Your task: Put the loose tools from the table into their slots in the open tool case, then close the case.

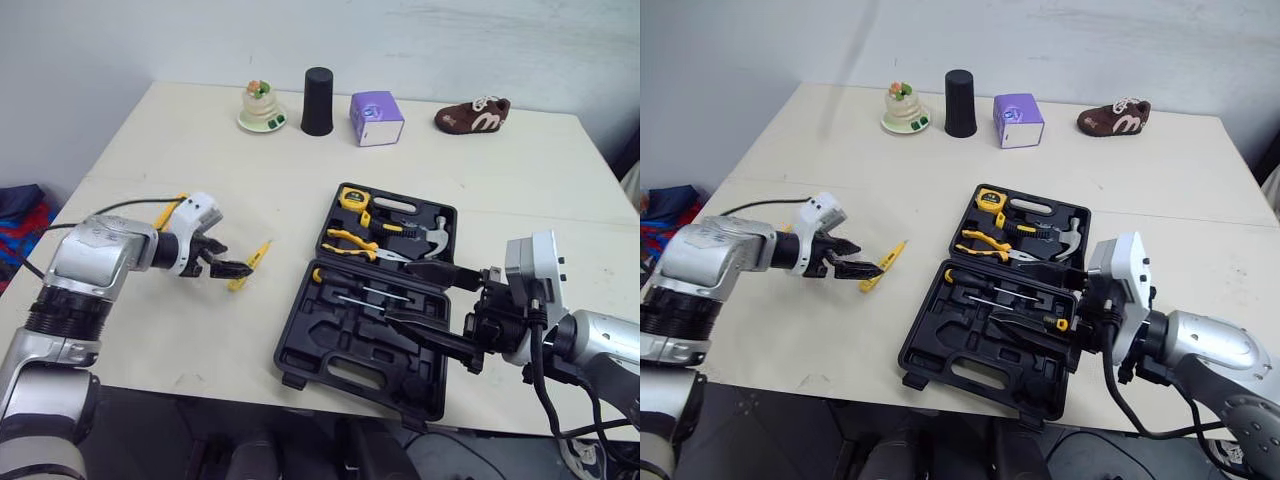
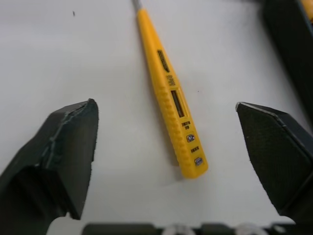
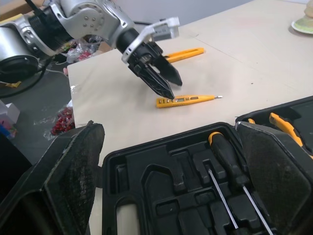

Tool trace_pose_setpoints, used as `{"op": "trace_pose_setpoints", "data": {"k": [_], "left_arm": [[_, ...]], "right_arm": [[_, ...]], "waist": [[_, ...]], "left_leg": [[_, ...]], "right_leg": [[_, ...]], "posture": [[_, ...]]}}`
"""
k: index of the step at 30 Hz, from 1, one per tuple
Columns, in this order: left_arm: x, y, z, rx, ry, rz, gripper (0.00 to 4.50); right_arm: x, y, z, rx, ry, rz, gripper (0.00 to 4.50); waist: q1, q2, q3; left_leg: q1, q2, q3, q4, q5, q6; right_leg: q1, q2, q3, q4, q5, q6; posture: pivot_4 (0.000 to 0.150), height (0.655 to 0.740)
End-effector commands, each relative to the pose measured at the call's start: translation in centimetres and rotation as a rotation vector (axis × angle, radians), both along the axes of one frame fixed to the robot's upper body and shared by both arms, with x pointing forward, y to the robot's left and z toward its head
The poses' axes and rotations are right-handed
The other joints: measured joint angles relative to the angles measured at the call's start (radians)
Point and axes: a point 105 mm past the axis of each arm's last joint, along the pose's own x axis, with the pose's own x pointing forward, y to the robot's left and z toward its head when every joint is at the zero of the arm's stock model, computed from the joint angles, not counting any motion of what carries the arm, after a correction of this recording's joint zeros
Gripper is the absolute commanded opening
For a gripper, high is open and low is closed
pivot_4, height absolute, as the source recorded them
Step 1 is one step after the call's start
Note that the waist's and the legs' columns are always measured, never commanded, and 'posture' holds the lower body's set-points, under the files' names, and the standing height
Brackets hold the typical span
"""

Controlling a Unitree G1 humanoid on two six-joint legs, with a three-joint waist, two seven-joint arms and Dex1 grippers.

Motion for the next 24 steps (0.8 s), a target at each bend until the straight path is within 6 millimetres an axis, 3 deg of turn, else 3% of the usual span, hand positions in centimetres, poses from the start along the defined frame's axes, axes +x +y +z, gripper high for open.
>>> {"op": "trace_pose_setpoints", "data": {"k": [1, 10, 15, 23, 24], "left_arm": [[-0.4, 0.2, 1.1, 0.036, -0.095, 0.024, 4.46], [-2.2, -0.4, -2.9, 0.114, -0.17, 0.138, 4.46], [-1.6, -1.5, -3.2, 0.144, -0.199, 0.152, 4.46], [-0.8, -1.6, -3.9, 0.19, -0.193, 0.191, 4.46], [-0.9, -1.7, -4.0, 0.19, -0.192, 0.183, 4.21]], "right_arm": [[-0.2, 0.2, 0.5, 0.012, -0.04, 0.013, 4.5], [-0.3, 0.2, 0.5, 0.009, -0.04, 0.016, 4.5], [0.0, 0.1, 0.5, 0.004, -0.039, 0.021, 4.5], [0.1, 0.2, 0.3, 0.002, -0.042, 0.025, 4.5], [0.1, 0.2, 0.3, 0.001, -0.042, 0.024, 4.5]], "waist": [[-0.001, 0.0, 0.0], [0.0, 0.0, 0.0], [0.001, -0.001, 0.0], [-0.001, -0.001, 0.0], [-0.001, -0.001, 0.0]], "left_leg": [[0.0, 0.0, 0.0, 0.0, 0.0, 0.0], [0.001, 0.0, 0.0, 0.0, 0.0, 0.0], [0.002, -0.001, -0.001, 0.001, 0.0, 0.001], [0.002, -0.001, -0.001, 0.0, 0.0, 0.0], [0.002, -0.001, -0.001, 0.0, 0.0, 0.0]], "right_leg": [[0.0, 0.0, 0.0, 0.0, 0.0, 0.0], [0.0, 0.0, 0.001, 0.001, 0.0, 0.001], [0.002, 0.0, 0.001, 0.001, 0.001, 0.002], [0.001, 0.0, 0.001, 0.001, 0.001, 0.002], [0.002, 0.0, 0.001, 0.001, 0.001, 0.002]], "posture": [[0.15, 0.7383], [0.15, 0.7383], [0.15, 0.7383], [0.15, 0.7383], [0.15, 0.7383]]}}
